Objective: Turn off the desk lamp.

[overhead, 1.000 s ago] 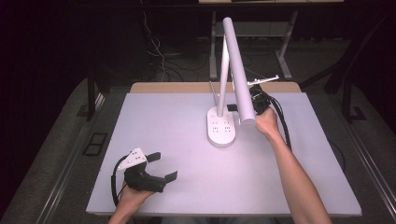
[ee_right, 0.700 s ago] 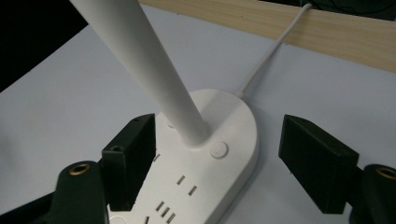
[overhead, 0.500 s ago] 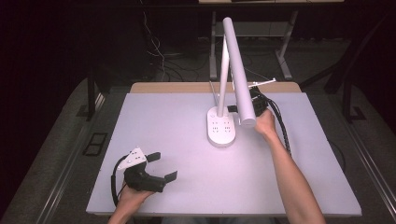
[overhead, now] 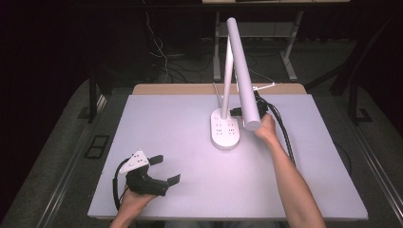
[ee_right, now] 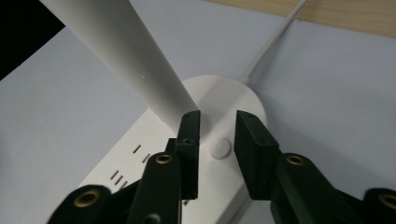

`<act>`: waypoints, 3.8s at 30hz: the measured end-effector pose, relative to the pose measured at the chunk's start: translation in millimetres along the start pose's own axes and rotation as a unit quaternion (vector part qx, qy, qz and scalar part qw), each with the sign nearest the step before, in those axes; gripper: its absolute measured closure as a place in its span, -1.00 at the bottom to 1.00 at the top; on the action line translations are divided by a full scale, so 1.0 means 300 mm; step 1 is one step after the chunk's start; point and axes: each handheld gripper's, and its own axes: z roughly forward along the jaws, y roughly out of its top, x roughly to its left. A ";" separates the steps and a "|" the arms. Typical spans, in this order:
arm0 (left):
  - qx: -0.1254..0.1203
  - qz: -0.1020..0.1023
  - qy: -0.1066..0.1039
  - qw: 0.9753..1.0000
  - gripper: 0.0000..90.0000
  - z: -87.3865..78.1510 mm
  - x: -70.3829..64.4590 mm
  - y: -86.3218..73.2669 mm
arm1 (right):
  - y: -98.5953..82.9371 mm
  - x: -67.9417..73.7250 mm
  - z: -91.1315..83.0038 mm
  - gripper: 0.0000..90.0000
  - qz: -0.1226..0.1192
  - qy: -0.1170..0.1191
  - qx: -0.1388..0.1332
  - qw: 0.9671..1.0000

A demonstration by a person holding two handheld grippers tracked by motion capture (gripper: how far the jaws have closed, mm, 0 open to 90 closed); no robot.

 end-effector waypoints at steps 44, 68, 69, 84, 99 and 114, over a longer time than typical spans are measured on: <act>0.001 0.002 -0.002 1.000 -1.00 0.004 -0.006 -0.001 | -0.019 0.017 0.051 1.00 0.004 -0.024 0.003 1.000; 0.002 0.003 -0.003 1.000 -1.00 0.007 -0.006 -0.001 | -0.017 0.010 0.041 1.00 0.003 -0.030 0.007 1.000; 0.002 0.002 -0.003 1.000 -1.00 0.007 -0.007 -0.001 | -0.017 0.010 0.041 1.00 0.003 -0.029 0.006 1.000; 0.005 0.006 -0.004 1.000 -1.00 0.012 -0.010 -0.001 | -0.027 0.013 0.046 1.00 0.006 -0.034 0.002 0.999; 0.004 0.003 -0.003 1.000 -1.00 0.011 -0.007 -0.002 | -0.019 0.015 0.012 1.00 0.013 -0.030 -0.004 0.999; 0.003 0.003 -0.009 1.000 -1.00 0.013 -0.011 -0.001 | -0.021 0.058 -0.114 0.77 -0.007 -0.025 -0.021 0.999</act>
